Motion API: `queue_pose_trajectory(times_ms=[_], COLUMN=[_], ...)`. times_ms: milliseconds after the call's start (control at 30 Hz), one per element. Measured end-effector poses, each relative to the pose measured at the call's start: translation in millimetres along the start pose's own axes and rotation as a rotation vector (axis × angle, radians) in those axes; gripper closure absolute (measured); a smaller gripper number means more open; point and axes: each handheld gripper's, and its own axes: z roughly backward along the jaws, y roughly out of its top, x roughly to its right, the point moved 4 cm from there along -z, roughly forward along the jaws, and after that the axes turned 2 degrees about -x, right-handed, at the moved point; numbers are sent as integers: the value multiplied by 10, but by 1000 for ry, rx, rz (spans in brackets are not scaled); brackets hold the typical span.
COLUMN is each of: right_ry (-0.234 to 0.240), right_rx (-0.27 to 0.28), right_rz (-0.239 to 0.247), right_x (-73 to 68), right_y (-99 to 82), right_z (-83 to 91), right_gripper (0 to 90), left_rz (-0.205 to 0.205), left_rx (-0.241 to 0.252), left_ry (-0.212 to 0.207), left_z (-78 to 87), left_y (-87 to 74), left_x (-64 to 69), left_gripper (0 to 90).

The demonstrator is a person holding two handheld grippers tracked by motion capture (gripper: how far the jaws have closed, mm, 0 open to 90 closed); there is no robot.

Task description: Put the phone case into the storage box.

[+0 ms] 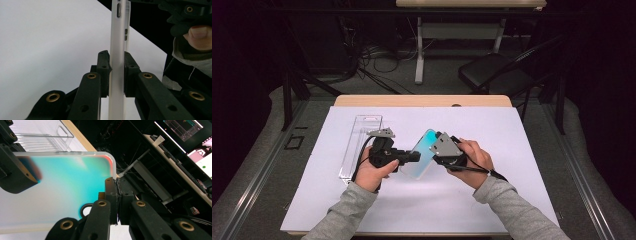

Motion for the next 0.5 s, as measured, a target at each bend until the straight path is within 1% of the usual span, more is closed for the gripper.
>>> queue_pose_trajectory(times_ms=[500], right_ry=[4], right_rx=[0], right_rz=[-1], right_x=[-11], right_y=[-18], right_z=[2], right_gripper=[888], left_rz=[14], left_rx=[-6], left_ry=[-6], left_z=[-14], left_y=[-10], left_x=[7], left_gripper=[803])
